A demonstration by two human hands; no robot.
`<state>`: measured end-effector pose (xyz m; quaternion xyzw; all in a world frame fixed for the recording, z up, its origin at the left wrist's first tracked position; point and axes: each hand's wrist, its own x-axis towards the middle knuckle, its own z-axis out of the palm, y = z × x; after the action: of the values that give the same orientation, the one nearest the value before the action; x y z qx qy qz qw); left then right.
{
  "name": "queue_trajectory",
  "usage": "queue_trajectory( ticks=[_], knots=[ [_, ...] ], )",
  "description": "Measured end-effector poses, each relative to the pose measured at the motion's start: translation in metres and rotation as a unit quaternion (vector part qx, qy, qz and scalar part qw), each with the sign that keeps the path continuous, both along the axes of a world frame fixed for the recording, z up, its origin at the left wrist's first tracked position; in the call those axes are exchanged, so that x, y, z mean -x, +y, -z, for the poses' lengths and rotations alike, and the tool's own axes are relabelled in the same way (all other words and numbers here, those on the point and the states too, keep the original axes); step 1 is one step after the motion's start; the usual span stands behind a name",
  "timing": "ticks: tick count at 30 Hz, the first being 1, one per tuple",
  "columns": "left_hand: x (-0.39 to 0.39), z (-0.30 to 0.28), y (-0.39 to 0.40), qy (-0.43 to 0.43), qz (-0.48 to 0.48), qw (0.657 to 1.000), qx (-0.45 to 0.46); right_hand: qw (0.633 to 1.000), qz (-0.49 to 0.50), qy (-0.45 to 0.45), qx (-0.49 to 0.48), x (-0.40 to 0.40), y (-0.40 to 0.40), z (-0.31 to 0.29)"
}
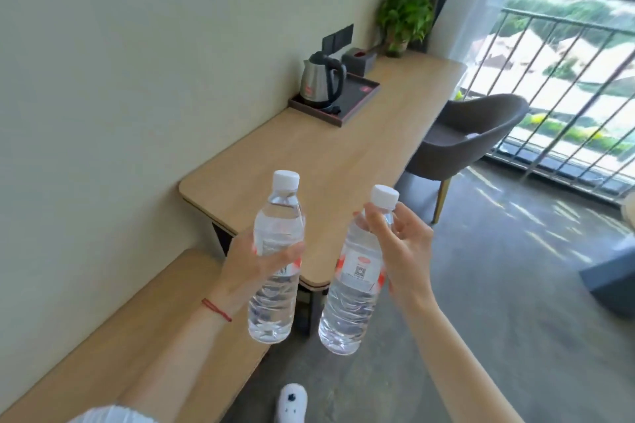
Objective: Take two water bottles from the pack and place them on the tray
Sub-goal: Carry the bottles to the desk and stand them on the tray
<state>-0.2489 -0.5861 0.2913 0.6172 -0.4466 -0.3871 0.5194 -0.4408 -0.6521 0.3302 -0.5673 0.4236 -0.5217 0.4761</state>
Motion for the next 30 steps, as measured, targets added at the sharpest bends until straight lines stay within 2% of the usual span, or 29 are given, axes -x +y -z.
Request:
queue_trajectory(
  ticks=[13, 22, 30],
  knots=[
    [0.062, -0.012, -0.275, -0.040, 0.073, 0.996, 0.019, 0.992, 0.115, -0.041, 0.027, 0.079, -0.229, -0.012],
    [0.113, 0.007, -0.438, -0.046, 0.055, 0.997, 0.012, 0.996, 0.086, -0.031, 0.009, 0.131, -0.409, 0.010],
    [0.163, 0.013, -0.559, -0.006, -0.026, 1.000, 0.000, 0.999, -0.033, -0.015, -0.015, 0.159, -0.567, 0.006]
  ],
)
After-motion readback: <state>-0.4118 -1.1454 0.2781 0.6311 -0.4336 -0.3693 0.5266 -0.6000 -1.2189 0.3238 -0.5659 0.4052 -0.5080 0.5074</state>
